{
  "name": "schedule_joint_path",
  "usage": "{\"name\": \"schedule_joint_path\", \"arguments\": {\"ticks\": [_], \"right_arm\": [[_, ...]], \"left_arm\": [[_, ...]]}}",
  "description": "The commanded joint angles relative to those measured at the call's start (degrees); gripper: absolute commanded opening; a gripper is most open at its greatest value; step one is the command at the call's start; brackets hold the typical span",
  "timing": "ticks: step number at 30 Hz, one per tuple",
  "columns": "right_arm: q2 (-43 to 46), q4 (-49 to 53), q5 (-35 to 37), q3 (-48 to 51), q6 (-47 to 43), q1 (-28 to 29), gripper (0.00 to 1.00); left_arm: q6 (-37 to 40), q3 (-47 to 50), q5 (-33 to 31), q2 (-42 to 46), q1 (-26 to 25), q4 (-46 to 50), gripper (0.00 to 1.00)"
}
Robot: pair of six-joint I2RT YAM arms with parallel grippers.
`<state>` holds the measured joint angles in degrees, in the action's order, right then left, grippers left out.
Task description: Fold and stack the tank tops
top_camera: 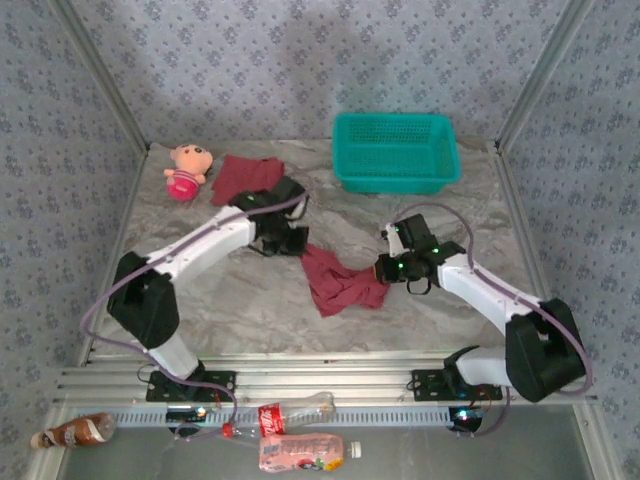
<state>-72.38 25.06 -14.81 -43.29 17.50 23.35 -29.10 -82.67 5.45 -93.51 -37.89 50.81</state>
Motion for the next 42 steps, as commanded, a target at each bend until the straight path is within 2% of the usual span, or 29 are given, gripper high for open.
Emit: {"name": "schedule_joint_path", "arguments": {"ticks": [1,6,9,11,13,18,20,22,24,25,27,29,30,31,33,35,36,38,39,42], "right_arm": [[5.0,0.0,-2.8,-1.8,0.7,-4.3,0.0],[8.5,-0.5,-6.4,-11.8,-2.2,-12.0,0.0],[11.3,-1.4,-6.7,-16.6,-7.4,-13.8,0.0],[13.6,-1.7,-6.2,-14.8,-5.7,-13.8,0.0],[14.4,4.8,-7.4,-12.2,-5.7,-13.4,0.0],[18.9,11.0,-0.9,0.8,2.3,-6.3,0.0],[16.4,12.5,1.0,5.6,1.9,-4.4,0.0],[11.3,16.3,0.5,5.6,0.7,-3.5,0.03],[7.1,17.2,-1.8,4.2,-1.9,-4.6,0.08],[5.9,18.3,-1.6,3.1,-1.8,-3.1,0.11],[5.0,21.0,-0.1,1.3,-0.3,-0.4,0.12],[4.0,28.3,0.8,-1.9,-1.9,0.4,0.18],[4.5,30.9,0.9,-3.4,-1.9,0.5,0.23],[5.9,32.1,2.3,-5.1,-2.1,0.5,0.26],[8.5,31.5,5.2,-8.3,-0.5,0.5,0.32],[9.6,26.9,8.0,-9.8,-0.8,0.5,0.44],[9.3,24.5,6.3,-9.0,1.0,0.5,0.48],[6.6,18.0,7.4,-6.8,3.6,0.7,0.57],[3.8,15.7,8.3,-5.6,5.1,1.3,0.67],[-3.5,9.7,12.4,-3.1,6.7,3.4,0.7]], "left_arm": [[4.9,-9.6,-4.3,4.0,3.4,10.3,0.0],[10.1,-26.0,-9.6,3.5,7.7,15.7,0.0],[12.7,-37.3,-14.3,1.7,9.0,20.0,0.0],[11.1,-37.3,-13.7,2.7,10.2,21.2,0.0],[7.3,-28.9,-12.4,5.9,11.1,20.9,0.0],[-4.3,4.0,-6.6,18.0,11.7,11.8,0.0],[-8.1,16.7,-5.0,20.6,11.7,6.5,0.0],[-13.0,28.0,0.0,21.5,11.7,-1.8,0.0],[-16.0,33.9,0.9,20.5,10.2,-6.5,0.0],[-17.5,36.0,1.3,20.2,9.7,-7.7,0.0],[-19.9,38.0,1.7,20.9,8.4,-8.5,0.0],[-21.8,39.2,2.2,21.5,7.1,-6.7,0.0],[-22.1,39.5,3.0,21.7,6.2,-5.6,0.02],[-22.2,39.4,4.0,22.0,5.4,-4.2,0.09],[-20.6,36.4,3.7,22.9,4.2,1.4,0.33],[-16.8,31.4,1.6,24.0,4.5,7.0,0.46],[-14.1,28.7,1.1,24.1,5.5,8.7,0.5],[-8.4,23.7,1.4,22.1,8.7,8.5,0.54],[-5.3,21.4,1.2,19.0,10.3,7.3,0.55],[2.4,15.4,0.0,9.0,11.7,2.7,0.55]]}}
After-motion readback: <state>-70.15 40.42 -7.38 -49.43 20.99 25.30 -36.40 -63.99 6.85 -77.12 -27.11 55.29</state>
